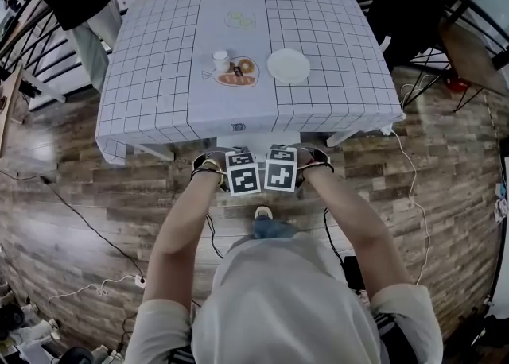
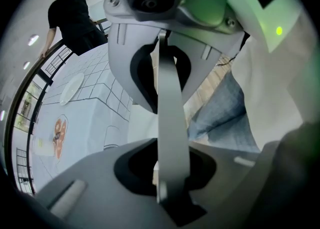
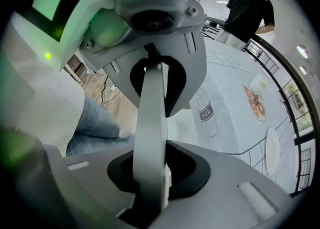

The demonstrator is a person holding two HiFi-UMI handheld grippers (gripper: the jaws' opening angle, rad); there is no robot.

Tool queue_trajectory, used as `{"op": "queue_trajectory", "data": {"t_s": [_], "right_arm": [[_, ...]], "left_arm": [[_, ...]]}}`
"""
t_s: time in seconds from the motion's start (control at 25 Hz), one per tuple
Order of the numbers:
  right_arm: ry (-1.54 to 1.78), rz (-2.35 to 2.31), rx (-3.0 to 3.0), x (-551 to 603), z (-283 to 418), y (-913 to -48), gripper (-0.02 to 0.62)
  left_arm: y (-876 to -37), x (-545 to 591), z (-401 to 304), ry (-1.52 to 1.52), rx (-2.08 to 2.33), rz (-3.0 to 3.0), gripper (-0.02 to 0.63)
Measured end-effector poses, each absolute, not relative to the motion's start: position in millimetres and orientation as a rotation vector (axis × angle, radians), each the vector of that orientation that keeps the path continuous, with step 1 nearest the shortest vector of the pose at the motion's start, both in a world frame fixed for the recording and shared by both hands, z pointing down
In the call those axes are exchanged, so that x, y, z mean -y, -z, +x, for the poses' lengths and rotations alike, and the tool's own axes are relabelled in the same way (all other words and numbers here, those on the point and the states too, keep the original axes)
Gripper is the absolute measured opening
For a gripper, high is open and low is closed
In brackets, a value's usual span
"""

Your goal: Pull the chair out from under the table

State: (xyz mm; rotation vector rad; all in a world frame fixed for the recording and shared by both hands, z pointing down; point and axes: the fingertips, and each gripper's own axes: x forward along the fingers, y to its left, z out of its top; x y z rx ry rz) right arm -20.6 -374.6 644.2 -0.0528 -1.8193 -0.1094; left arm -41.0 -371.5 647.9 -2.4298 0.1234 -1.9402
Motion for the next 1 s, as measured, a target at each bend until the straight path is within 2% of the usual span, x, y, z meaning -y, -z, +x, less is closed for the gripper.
{"op": "queue_trajectory", "data": {"t_s": [1.0], "right_arm": [[0.098,-0.074,1.822,309,-16,-644,0.074]], "left_arm": [[-648,306,-35,1.948,-0.124,-2.457,0.077]]}}
